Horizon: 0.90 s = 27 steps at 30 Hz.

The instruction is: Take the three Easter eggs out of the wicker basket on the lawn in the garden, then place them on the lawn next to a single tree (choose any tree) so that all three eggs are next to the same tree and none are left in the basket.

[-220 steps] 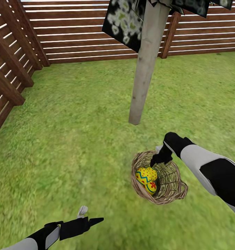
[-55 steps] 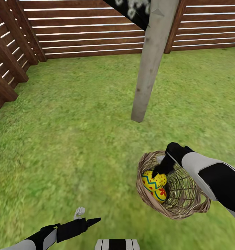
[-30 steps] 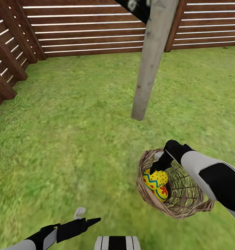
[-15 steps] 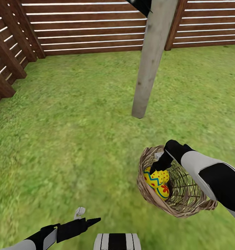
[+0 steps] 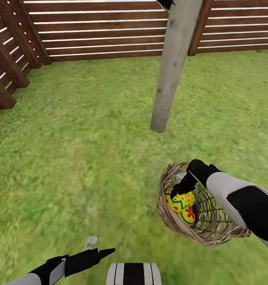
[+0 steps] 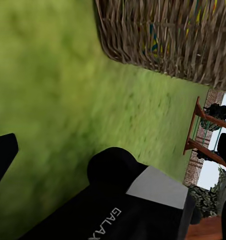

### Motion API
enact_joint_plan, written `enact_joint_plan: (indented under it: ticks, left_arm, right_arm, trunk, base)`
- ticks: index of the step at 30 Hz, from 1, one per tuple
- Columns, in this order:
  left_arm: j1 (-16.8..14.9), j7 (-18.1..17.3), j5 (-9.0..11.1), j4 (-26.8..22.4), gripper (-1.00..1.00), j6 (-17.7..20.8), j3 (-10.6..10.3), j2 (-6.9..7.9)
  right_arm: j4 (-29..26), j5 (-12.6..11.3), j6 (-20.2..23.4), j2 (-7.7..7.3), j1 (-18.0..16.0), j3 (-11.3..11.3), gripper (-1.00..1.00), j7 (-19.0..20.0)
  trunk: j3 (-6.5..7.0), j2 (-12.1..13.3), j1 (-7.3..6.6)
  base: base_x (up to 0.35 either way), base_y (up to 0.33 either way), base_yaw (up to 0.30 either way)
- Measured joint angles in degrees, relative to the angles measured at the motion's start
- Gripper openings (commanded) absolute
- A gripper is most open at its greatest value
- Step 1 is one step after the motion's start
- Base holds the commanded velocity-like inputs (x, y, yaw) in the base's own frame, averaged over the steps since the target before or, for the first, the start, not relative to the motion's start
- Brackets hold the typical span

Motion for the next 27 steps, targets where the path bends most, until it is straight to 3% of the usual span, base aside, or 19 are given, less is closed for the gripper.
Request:
enact_joint_plan:
  ticks: [6, 13, 17, 27]
  left_arm:
    - [0.0, 0.0, 0.0, 0.0, 1.0, 0.0, 0.0, -0.02]
    - [0.0, 0.0, 0.0, 0.0, 1.0, 0.0, 0.0, -0.02]
    - [0.0, 0.0, 0.0, 0.0, 1.0, 0.0, 0.0, -0.06]
    - [0.0, 0.0, 0.1, 0.0, 1.0, -0.5, 0.0, -0.01]
  right_arm:
    - [0.0, 0.0, -0.1, -0.07, 0.0, -0.1, 1.0, -0.1]
    - [0.0, 0.0, -0.1, -0.1, 0.0, -0.4, 1.0, -0.2]
    - [0.0, 0.9, -0.4, -0.2, -0.1, 0.5, 1.0, -0.2]
    - [-0.1, 0.5, -0.2, -0.34, 0.0, 0.1, 1.0, -0.4]
  trunk:
    - [-1.08, -2.4, 1.32]
    - [-1.08, -2.4, 1.32]
    - [-1.78, -4.0, 2.18]
    - [-1.8, -4.0, 2.2]
  base:
    - [0.0, 0.0, 0.0]
    - [0.0, 0.0, 0.0]
    - [0.0, 0.0, 0.0]
    - [0.063, 0.013, 0.0]
